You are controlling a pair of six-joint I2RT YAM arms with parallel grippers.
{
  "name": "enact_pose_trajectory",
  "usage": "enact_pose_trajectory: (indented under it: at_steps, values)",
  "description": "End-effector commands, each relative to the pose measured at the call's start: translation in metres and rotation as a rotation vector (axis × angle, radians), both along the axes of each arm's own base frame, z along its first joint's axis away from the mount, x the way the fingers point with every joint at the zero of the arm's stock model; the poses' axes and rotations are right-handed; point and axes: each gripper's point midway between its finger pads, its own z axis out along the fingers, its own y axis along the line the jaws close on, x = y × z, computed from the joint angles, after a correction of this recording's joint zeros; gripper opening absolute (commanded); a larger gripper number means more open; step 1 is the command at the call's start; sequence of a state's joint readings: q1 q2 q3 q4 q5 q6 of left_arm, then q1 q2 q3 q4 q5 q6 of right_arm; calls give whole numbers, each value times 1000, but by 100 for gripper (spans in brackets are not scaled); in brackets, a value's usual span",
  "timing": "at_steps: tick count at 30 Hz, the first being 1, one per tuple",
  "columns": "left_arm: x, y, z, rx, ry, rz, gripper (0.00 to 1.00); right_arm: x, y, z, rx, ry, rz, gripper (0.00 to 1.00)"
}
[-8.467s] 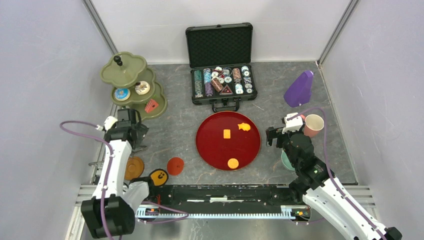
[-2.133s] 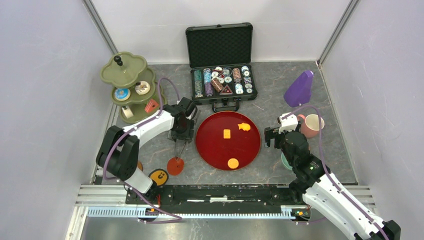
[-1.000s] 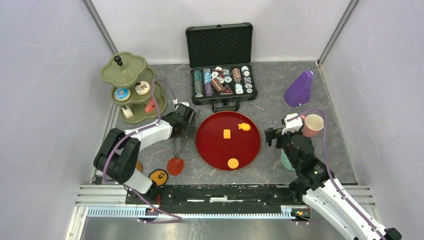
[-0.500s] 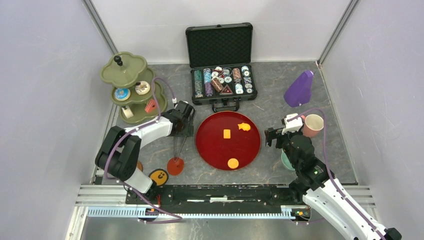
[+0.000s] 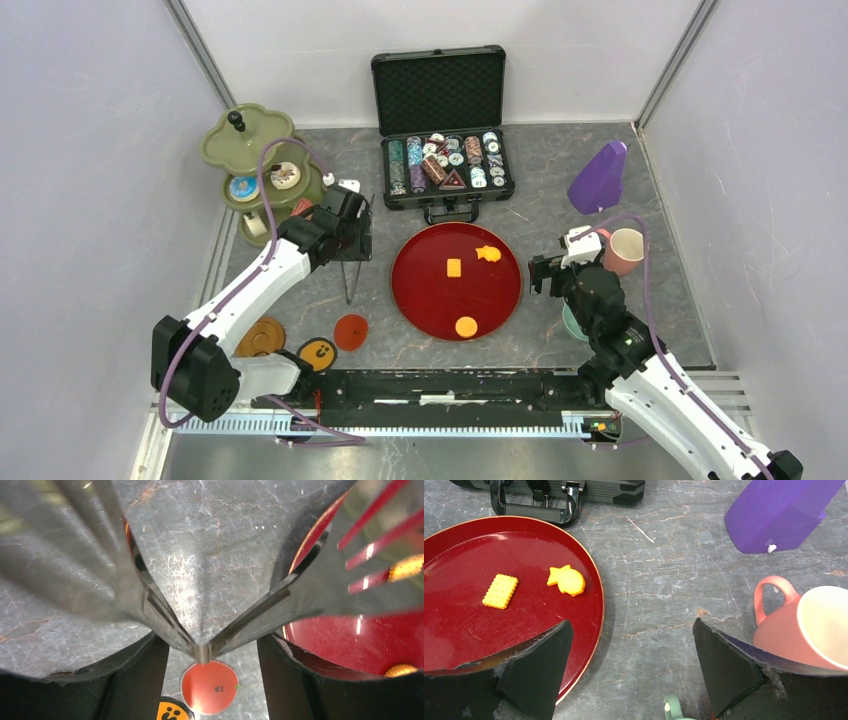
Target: Serve the afternoon tea
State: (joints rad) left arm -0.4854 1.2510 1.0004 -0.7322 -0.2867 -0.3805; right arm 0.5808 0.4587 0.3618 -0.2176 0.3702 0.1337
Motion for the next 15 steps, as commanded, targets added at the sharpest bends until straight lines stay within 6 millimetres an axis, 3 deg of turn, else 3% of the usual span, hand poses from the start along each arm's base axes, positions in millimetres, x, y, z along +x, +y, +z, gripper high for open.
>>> enact_pose_trajectory:
  at_steps: [1, 7, 15]
  values:
    - [-11, -15, 10, -36, 44, -169, 69, 5, 3, 9, 16, -33, -2, 98]
    - [-11, -44, 3, -95, 71, -337, 69, 5, 1, 8, 12, -32, -10, 98]
    - [20, -24, -22, -4, 35, -112, 70, 5, 1, 8, 10, -31, -12, 98]
